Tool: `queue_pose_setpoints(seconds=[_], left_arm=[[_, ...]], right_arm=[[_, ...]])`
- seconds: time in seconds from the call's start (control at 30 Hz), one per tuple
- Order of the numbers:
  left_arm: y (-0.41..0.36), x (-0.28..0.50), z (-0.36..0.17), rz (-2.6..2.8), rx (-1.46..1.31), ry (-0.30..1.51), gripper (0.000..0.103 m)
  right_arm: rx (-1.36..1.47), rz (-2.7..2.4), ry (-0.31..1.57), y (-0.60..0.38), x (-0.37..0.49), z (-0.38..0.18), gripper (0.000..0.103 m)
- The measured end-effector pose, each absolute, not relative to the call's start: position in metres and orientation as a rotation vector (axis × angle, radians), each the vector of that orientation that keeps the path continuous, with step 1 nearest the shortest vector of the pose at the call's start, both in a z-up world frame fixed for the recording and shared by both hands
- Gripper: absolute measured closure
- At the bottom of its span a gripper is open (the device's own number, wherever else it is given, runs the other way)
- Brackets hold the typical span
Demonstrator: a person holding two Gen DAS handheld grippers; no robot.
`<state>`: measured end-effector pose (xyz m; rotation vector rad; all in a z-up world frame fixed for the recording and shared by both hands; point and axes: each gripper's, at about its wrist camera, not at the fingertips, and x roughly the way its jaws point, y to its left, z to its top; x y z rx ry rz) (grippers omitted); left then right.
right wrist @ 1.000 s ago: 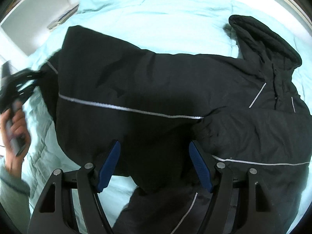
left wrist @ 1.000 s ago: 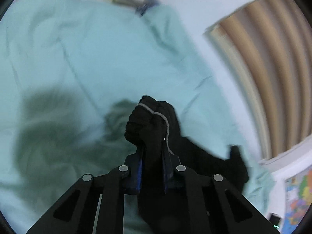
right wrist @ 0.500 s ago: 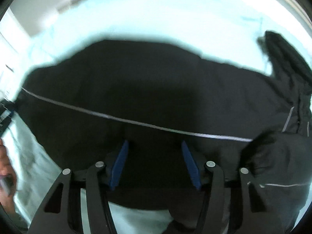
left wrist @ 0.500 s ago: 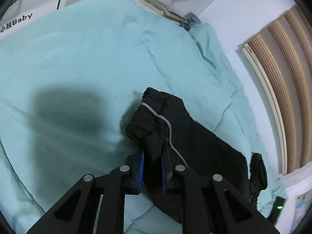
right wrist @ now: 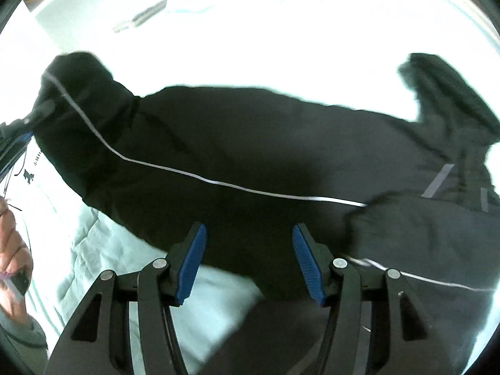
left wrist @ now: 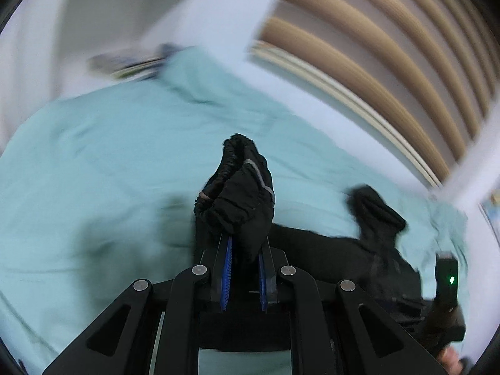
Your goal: Fold large clothes
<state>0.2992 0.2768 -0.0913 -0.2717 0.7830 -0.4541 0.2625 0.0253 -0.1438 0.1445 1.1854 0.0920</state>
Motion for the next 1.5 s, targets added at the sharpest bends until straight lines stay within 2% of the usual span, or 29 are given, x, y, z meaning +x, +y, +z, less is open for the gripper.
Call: queue_pose_setpoints(seconds=[0.2,0.43,0.6,0.8,0.9,1.03,1.13,1.2,1.5], left_arm=[[0.185,0.275,-0.077,-0.670,-0.186,0.782,0.089],[0.069,0.252,-0.099,-0.895,-0.106,0.867,0.089],[-0.004,0.230,-0.132,-1.006,-0.006,0.958,0.089],[-0.067,0.210,-0.202,-0.993,0.165,1.129,0.087],[-0.071,0.203,-0.209,-1.016,0.146,1.188,0.083],[-0.054,0.208,-0.206,-1.129,-0.003,1.295,0.050],[-0.042,0.209,-0.195,-1.132,-0.071,1.331,0.047],[-0.034,0.208,-0.182,-1.125,-0.082,1.311,0.047],[0.016,0.213,-0.140,-0.993,-0.144,1.221,0.046]], right_arm=[[0.196,-0.043,1.165,-0.032,0.216,-0.111,0.041],[0.309,-0.201,1.176,-0.116,0.173,-0.118,0.041],[0.387,-0.274,1.208,-0.156,0.144,-0.136,0.041],[0.432,-0.292,1.261,-0.182,0.127,-0.160,0.041],[0.439,-0.281,1.272,-0.186,0.128,-0.167,0.041],[0.480,-0.234,1.260,-0.192,0.123,-0.165,0.041],[0.526,-0.184,1.239,-0.195,0.126,-0.161,0.040],[0.573,-0.142,1.221,-0.196,0.131,-0.161,0.035],[0.758,-0.039,1.219,-0.191,0.175,-0.198,0.033]])
